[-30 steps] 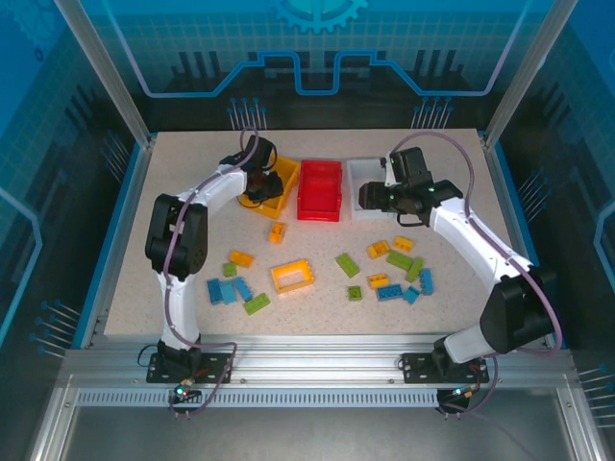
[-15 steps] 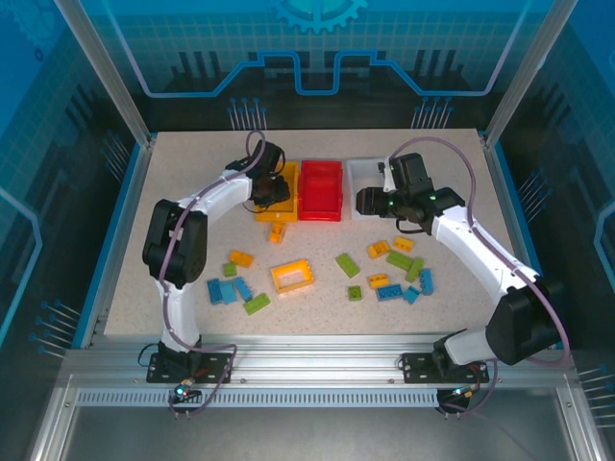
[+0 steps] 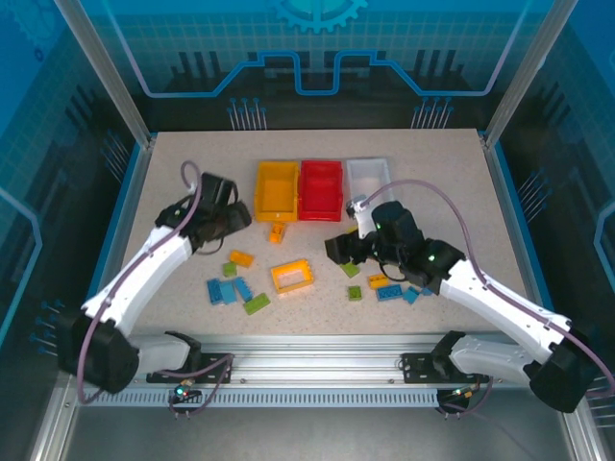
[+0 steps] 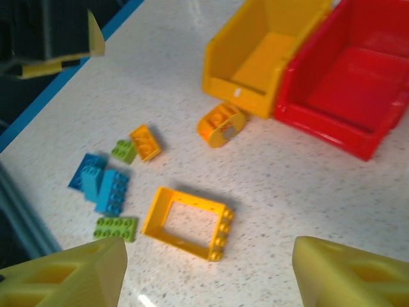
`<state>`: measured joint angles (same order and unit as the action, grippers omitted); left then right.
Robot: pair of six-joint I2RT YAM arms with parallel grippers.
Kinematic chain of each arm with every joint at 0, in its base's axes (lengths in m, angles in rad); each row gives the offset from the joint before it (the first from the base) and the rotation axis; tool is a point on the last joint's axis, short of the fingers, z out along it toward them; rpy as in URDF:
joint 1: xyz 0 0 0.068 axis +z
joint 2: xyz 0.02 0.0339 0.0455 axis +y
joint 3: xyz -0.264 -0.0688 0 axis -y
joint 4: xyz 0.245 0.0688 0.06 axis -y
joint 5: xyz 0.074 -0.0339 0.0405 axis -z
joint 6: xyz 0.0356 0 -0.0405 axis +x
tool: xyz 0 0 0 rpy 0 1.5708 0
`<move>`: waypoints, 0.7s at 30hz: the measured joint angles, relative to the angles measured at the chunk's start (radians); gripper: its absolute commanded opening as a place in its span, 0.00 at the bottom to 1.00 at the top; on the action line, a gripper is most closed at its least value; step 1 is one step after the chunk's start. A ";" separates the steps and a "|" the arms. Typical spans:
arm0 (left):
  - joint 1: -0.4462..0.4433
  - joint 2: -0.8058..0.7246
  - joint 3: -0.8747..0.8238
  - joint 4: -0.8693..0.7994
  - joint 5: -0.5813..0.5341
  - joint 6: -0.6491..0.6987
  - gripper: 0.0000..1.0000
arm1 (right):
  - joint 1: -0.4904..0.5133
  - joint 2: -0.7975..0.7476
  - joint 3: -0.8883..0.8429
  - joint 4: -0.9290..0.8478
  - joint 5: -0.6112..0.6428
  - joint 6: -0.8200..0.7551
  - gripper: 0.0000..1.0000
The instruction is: Sort the legos into containers by color
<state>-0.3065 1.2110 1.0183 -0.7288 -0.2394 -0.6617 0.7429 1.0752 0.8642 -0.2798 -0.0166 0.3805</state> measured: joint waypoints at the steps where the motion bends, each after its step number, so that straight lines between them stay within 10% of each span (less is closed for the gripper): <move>1: 0.001 -0.032 -0.043 -0.024 0.005 -0.013 0.68 | 0.014 -0.005 -0.016 0.013 0.000 0.000 0.72; 12: 0.003 -0.270 -0.337 -0.191 0.025 -0.153 0.82 | 0.193 0.036 -0.087 0.095 0.013 0.030 0.72; 21: 0.180 -0.073 -0.338 -0.071 0.031 -0.115 0.75 | 0.219 0.062 -0.097 0.116 0.025 0.046 0.73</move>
<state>-0.1261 1.1381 0.6804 -0.7994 -0.2085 -0.7765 0.9615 1.1374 0.7673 -0.1635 0.0086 0.4267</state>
